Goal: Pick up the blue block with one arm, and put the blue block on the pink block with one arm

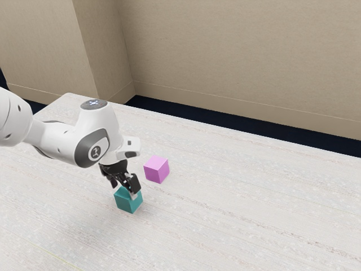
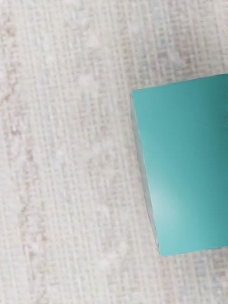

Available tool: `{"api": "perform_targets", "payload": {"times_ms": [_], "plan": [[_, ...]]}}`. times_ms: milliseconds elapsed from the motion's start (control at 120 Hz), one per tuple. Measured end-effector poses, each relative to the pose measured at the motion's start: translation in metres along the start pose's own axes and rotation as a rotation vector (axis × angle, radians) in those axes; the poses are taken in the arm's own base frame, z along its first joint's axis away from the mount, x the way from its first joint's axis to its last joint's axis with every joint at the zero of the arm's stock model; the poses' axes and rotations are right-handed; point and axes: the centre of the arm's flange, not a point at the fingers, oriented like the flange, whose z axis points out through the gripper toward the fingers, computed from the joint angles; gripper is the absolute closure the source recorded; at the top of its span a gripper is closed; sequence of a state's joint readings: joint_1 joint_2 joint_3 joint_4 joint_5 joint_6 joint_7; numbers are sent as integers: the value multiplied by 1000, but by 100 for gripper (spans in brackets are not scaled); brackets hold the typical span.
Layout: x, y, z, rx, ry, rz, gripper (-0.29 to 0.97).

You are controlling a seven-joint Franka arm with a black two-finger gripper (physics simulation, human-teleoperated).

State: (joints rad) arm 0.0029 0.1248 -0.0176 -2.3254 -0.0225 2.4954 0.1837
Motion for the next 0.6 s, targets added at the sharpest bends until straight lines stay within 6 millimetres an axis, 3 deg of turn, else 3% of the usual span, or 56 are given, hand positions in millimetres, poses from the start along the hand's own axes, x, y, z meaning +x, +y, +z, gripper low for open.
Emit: {"api": "perform_targets", "payload": {"times_ms": [600], "plan": [[14, -5, 14, -31, 1, 26, 0]]}}
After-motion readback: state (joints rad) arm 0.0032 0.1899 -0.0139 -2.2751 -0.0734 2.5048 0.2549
